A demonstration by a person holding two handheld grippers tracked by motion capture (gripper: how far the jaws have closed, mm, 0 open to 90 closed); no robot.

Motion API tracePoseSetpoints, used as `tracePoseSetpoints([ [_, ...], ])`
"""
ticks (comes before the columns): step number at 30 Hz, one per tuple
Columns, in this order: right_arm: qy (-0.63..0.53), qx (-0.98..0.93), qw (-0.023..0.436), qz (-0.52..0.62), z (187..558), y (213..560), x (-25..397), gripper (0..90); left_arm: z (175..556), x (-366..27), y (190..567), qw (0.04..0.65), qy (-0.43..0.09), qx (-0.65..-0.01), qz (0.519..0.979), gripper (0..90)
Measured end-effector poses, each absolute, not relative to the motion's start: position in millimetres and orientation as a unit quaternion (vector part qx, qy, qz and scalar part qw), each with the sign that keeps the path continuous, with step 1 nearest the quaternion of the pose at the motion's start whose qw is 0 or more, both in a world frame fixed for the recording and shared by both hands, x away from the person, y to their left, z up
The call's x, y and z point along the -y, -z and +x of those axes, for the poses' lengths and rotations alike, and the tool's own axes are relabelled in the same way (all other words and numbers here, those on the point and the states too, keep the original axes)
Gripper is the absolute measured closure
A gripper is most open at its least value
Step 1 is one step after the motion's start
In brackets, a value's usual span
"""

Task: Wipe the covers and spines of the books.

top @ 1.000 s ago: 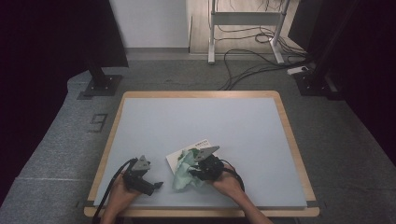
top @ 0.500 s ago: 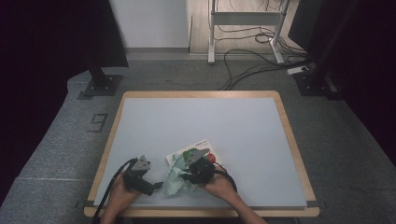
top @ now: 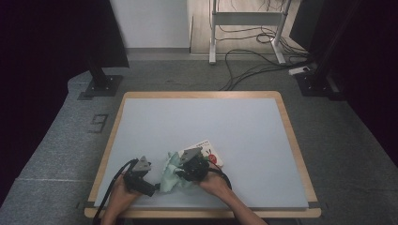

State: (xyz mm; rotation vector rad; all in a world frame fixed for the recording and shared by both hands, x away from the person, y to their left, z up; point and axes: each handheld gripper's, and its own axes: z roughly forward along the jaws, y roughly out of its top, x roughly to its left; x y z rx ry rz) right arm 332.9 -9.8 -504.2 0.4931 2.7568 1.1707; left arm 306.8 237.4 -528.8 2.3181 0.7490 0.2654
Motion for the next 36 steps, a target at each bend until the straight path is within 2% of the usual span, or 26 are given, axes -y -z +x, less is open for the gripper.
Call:
tracePoseSetpoints([
  [16, -0.378, -0.904, 0.075, 0.189, 352.3, 504.2, 14.7, 77.8, 306.8, -237.4, 528.8, 0.339, -0.102, -0.288, 0.89, 0.0],
  [36, -0.371, -0.874, 0.115, 0.291, 377.9, 509.5, 102.7, 78.0, 306.8, -237.3, 528.8, 0.339, -0.102, -0.288, 0.89, 0.0],
])
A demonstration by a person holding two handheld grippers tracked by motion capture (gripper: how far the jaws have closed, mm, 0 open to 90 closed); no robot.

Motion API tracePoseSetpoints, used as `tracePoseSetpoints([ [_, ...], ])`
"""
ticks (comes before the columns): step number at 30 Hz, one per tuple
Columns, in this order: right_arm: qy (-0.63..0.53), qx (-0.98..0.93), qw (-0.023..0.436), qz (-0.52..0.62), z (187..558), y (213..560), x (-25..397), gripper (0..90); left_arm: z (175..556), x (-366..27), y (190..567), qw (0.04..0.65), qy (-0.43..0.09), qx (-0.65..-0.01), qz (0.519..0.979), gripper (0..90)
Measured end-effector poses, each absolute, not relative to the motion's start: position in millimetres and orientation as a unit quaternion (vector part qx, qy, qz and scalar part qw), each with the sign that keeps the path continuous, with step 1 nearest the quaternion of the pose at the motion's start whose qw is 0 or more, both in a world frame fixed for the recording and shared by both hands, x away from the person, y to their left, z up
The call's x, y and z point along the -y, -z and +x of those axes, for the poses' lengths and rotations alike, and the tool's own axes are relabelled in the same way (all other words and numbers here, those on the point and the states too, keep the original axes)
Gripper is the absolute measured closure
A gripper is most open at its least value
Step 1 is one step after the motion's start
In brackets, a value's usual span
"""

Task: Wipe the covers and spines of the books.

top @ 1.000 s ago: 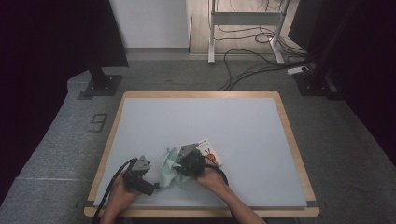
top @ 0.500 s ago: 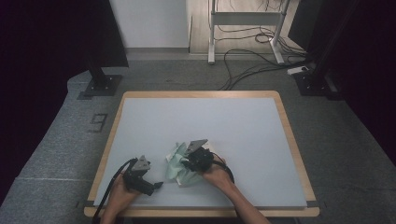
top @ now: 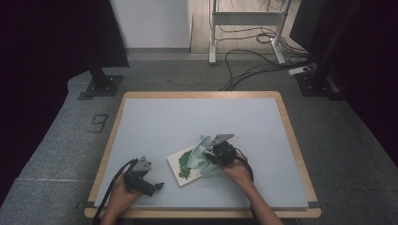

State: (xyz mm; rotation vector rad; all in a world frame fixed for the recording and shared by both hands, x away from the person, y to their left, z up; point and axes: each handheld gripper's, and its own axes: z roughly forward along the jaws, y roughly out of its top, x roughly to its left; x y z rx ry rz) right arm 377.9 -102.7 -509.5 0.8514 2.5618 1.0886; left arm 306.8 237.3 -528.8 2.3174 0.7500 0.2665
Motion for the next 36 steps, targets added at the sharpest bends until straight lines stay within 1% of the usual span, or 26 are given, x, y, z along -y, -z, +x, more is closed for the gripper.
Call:
tracePoseSetpoints([
  [7, -0.363, -0.87, 0.126, 0.309, 380.0, 509.7, 121.8, 78.0, 306.8, -237.3, 528.8, 0.338, -0.103, -0.288, 0.89, 0.0],
  [11, -0.36, -0.869, 0.131, 0.314, 382.4, 509.6, 125.2, 77.9, 306.8, -237.3, 528.8, 0.338, -0.103, -0.288, 0.89, 0.0],
  [15, -0.353, -0.87, 0.142, 0.312, 387.5, 508.9, 122.1, 77.9, 306.8, -237.4, 528.8, 0.339, -0.102, -0.288, 0.89, 0.0],
  [26, -0.347, -0.87, 0.148, 0.317, 409.5, 508.2, 108.7, 77.9, 306.9, -237.4, 528.8, 0.339, -0.102, -0.288, 0.89, 0.0],
  [29, -0.341, -0.873, 0.153, 0.312, 409.4, 507.4, 104.5, 77.9, 306.8, -237.4, 528.8, 0.339, -0.102, -0.288, 0.89, 0.0],
  [34, -0.345, -0.877, 0.146, 0.301, 404.3, 507.0, 96.9, 77.9, 306.9, -237.4, 528.8, 0.339, -0.102, -0.288, 0.89, 0.0],
  [36, -0.353, -0.878, 0.136, 0.295, 401.2, 507.4, 91.9, 77.9, 306.9, -237.4, 528.8, 0.339, -0.102, -0.288, 0.89, 0.0],
])
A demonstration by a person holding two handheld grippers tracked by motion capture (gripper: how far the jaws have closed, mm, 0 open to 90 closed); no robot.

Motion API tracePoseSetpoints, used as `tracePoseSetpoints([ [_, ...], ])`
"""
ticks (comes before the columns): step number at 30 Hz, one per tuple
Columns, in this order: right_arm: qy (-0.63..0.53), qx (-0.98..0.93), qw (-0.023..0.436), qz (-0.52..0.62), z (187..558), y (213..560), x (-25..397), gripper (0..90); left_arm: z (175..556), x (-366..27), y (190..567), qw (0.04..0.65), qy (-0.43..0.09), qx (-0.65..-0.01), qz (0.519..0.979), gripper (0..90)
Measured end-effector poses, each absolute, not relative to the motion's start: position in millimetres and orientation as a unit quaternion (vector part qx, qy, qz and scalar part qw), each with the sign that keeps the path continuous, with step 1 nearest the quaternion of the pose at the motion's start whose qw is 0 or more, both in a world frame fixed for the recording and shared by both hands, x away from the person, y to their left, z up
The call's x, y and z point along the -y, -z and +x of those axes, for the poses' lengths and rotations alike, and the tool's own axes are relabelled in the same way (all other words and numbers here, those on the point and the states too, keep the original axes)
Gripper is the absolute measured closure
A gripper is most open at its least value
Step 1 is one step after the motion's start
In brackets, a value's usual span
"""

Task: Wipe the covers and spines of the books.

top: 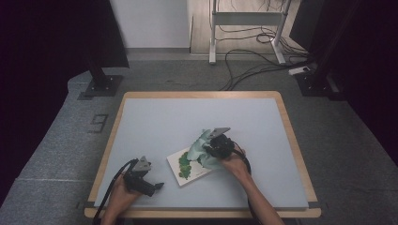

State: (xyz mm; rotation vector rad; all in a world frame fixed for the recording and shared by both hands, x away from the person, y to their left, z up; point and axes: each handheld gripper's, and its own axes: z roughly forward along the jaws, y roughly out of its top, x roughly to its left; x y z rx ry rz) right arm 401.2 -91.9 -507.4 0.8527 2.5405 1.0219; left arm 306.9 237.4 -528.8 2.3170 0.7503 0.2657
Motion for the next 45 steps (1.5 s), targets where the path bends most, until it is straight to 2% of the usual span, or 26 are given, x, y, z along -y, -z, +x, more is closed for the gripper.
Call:
tracePoseSetpoints([
  [22, -0.376, -0.902, 0.084, 0.194, 360.9, 504.1, 1.4, 77.7, 306.7, -237.3, 528.9, 0.34, -0.102, -0.289, 0.889, 0.0],
  [39, -0.369, -0.907, 0.089, 0.182, 380.0, 502.3, -34.1, 77.7, 306.7, -237.4, 528.8, 0.339, -0.102, -0.289, 0.89, 0.0],
  [45, -0.365, -0.907, 0.091, 0.188, 387.8, 501.8, -33.7, 77.7, 306.7, -237.4, 528.7, 0.339, -0.103, -0.288, 0.89, 0.0],
])
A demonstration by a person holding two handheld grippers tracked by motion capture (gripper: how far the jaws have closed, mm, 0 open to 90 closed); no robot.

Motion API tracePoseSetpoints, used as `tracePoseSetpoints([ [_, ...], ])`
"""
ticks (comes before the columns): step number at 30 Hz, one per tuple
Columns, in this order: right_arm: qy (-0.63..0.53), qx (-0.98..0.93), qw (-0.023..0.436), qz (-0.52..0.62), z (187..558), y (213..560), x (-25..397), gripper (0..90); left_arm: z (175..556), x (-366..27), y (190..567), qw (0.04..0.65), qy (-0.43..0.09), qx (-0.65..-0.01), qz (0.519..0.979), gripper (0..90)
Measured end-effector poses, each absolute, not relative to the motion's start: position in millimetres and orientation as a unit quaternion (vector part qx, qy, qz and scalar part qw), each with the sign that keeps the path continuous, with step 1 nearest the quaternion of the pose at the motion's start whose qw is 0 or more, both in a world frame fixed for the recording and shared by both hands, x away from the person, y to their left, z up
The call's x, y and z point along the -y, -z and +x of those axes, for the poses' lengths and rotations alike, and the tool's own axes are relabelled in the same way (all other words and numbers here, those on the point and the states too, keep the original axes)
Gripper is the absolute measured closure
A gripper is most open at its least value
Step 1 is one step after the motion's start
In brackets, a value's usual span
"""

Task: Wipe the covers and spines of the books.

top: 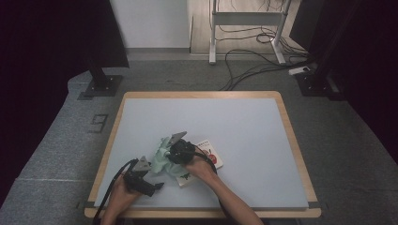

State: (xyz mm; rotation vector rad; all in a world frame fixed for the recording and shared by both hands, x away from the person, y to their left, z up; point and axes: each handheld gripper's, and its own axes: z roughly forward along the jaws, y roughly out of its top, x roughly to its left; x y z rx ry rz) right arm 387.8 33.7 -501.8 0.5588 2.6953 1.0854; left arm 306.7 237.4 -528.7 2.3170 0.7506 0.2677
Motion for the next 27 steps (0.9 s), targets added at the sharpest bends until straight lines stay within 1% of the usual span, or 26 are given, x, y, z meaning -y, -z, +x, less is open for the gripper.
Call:
tracePoseSetpoints([
  [7, -0.357, -0.901, 0.108, 0.22, 401.4, 502.4, -10.1, 77.7, 306.8, -237.4, 528.8, 0.339, -0.102, -0.288, 0.89, 0.0],
  [19, -0.349, -0.878, 0.134, 0.297, 429.7, 506.0, 55.4, 77.7, 306.9, -237.4, 528.8, 0.339, -0.102, -0.288, 0.89, 0.0],
  [21, -0.342, -0.874, 0.147, 0.312, 435.3, 506.4, 68.5, 77.7, 306.9, -237.4, 528.8, 0.339, -0.102, -0.288, 0.89, 0.0],
  [26, -0.336, -0.861, 0.155, 0.35, 445.5, 507.9, 94.0, 77.7, 307.0, -237.5, 528.8, 0.339, -0.102, -0.288, 0.89, 0.0],
  [27, -0.318, -0.864, 0.164, 0.354, 447.4, 510.7, 96.9, 77.7, 306.9, -237.5, 528.8, 0.339, -0.102, -0.288, 0.89, 0.0],
])
